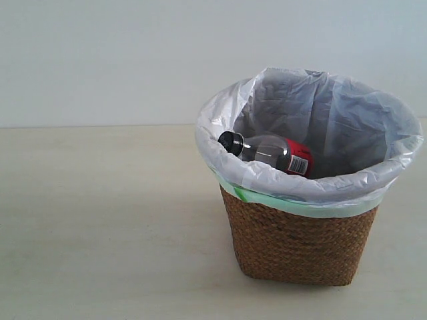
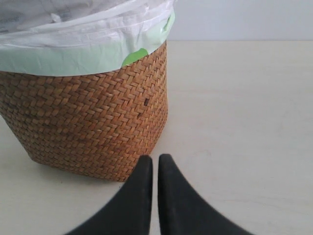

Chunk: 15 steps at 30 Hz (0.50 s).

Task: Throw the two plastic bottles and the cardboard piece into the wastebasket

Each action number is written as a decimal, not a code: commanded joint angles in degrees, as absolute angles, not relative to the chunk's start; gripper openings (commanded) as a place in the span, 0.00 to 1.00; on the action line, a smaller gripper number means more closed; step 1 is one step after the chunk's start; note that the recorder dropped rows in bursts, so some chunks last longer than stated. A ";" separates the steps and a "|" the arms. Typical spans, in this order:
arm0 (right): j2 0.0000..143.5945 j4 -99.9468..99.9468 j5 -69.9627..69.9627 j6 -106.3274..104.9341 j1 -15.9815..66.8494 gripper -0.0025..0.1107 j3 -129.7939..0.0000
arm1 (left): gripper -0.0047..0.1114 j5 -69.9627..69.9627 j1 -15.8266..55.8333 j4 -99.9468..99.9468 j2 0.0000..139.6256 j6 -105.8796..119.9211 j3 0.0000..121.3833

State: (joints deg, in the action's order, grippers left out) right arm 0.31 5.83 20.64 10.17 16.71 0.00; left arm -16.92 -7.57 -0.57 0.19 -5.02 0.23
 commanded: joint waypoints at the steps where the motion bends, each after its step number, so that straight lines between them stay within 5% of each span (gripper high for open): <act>1: 0.00 6.17 20.38 10.11 16.54 0.02 0.00 | 0.07 -17.02 -5.61 -0.94 0.00 -5.55 0.00; 15: 0.00 6.17 20.38 10.11 16.54 0.02 0.00 | 0.07 -17.02 -2.17 -0.94 0.00 -5.55 0.00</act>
